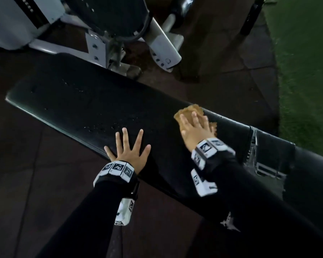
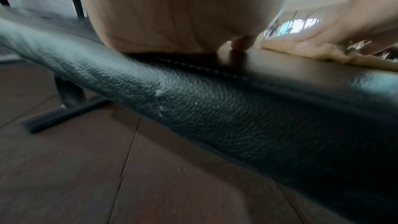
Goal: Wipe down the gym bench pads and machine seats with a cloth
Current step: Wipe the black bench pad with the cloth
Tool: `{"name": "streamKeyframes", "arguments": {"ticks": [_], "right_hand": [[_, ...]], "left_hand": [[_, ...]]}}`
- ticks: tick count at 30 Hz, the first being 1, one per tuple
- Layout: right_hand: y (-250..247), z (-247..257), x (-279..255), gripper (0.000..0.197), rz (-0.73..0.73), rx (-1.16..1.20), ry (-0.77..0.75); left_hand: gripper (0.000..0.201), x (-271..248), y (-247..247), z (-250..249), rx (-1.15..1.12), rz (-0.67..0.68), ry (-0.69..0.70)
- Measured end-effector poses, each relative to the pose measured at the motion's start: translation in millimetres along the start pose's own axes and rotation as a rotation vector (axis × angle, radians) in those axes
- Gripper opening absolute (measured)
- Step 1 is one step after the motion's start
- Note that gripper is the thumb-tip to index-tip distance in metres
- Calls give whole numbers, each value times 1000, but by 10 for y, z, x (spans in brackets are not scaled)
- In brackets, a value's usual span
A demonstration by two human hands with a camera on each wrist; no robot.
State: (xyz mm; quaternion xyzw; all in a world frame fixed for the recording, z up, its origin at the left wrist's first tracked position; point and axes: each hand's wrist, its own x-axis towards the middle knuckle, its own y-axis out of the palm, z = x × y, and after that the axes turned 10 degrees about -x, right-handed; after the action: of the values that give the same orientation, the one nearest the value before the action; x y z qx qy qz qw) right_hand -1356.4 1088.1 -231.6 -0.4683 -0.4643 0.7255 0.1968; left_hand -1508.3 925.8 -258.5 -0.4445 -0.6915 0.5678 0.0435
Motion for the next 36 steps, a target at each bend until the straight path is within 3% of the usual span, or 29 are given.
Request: {"name": "streamKeyframes", "arguments": {"ticks": [3, 6, 9, 12, 15, 18, 21, 24, 27, 30, 36], "right_hand": [[-64, -415, -10, 54, -3, 35, 112], [62, -667, -391, 54, -4, 77, 174], [251, -639, -813, 55, -7, 38, 101], [397, -299, -1049, 59, 34, 74, 12], [418, 88, -949, 65, 39, 46, -97], [271, 227, -507, 72, 19, -71, -189], [-9, 84, 14, 67, 47, -63, -241], [-196, -241, 247, 60, 43, -43, -201], [-218, -618, 141, 57, 45, -31, -94], [-98, -881, -195, 58, 64, -180, -138], [101, -580, -681, 69, 112, -128, -271]], "left_hand": [[59, 8, -75, -57, 9, 78, -44], [60, -1, -157, -98, 36, 182, -87], [62, 26, -254, -138, 68, 278, -121], [61, -2, -326, -196, 66, 330, -137], [61, -50, -371, -265, 56, 312, -139], [63, -46, -377, -308, 80, 304, -156], [63, -12, -383, -304, 91, 336, -171], [63, -4, -384, -303, 91, 357, -192], [62, 21, -406, -318, 119, 404, -216], [63, 44, -404, -325, 145, 434, -236], [62, 66, -371, -294, 133, 431, -242]]}}
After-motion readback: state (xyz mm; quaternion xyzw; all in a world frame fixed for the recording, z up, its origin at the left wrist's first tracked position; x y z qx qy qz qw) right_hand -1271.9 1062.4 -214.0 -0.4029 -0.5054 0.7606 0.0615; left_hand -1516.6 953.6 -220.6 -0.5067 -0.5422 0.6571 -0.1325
